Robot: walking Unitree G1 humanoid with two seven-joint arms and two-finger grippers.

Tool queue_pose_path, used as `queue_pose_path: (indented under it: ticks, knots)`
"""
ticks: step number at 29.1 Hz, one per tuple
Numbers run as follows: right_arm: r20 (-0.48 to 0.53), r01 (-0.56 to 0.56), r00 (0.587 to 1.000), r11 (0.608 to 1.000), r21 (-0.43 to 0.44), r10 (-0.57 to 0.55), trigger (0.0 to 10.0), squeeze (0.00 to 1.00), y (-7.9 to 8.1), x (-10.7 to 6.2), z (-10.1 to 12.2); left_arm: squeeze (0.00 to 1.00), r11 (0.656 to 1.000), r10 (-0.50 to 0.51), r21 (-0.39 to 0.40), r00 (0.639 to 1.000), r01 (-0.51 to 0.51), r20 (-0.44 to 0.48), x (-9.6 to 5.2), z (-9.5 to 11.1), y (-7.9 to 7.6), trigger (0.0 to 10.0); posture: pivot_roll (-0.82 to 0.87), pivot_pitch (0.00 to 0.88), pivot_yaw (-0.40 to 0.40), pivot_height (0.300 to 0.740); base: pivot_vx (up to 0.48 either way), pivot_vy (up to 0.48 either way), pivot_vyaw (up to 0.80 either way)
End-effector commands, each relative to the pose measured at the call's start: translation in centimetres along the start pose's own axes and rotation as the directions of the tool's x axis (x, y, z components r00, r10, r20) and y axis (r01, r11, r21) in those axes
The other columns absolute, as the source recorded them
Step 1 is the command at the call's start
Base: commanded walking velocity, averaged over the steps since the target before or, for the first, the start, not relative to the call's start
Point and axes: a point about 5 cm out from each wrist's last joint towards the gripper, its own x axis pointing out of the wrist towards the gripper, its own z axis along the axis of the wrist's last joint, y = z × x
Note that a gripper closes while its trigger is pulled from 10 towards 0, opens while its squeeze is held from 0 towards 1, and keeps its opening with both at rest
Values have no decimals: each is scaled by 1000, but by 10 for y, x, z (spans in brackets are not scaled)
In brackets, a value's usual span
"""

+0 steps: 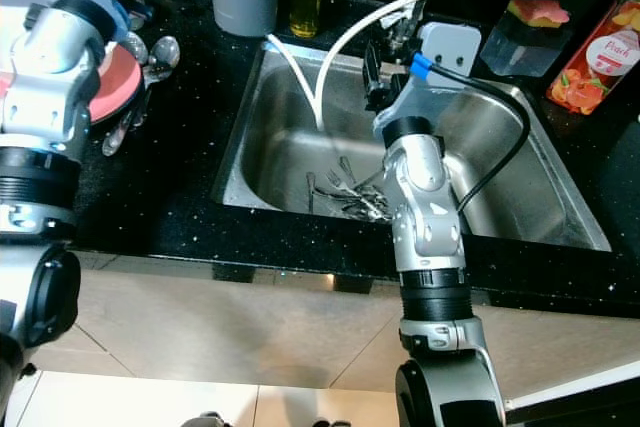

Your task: Kitchen organization

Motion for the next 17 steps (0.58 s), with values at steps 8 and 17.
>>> queue_pose_path:
  ticks: [8,17]
  knots:
    - [-2,14,1000,1000,-8,-14,10000,0,-4,-1,1,0,996,69,-44,996,-71,-49,2,-5,7,10000,300,98,-149,740,0,0,0]
    - [-2,16,1000,1000,-9,-16,10000,0,-5,-2,1,0,994,55,-95,998,-59,-44,-1,-12,-4,10000,295,99,-148,740,0,0,0]
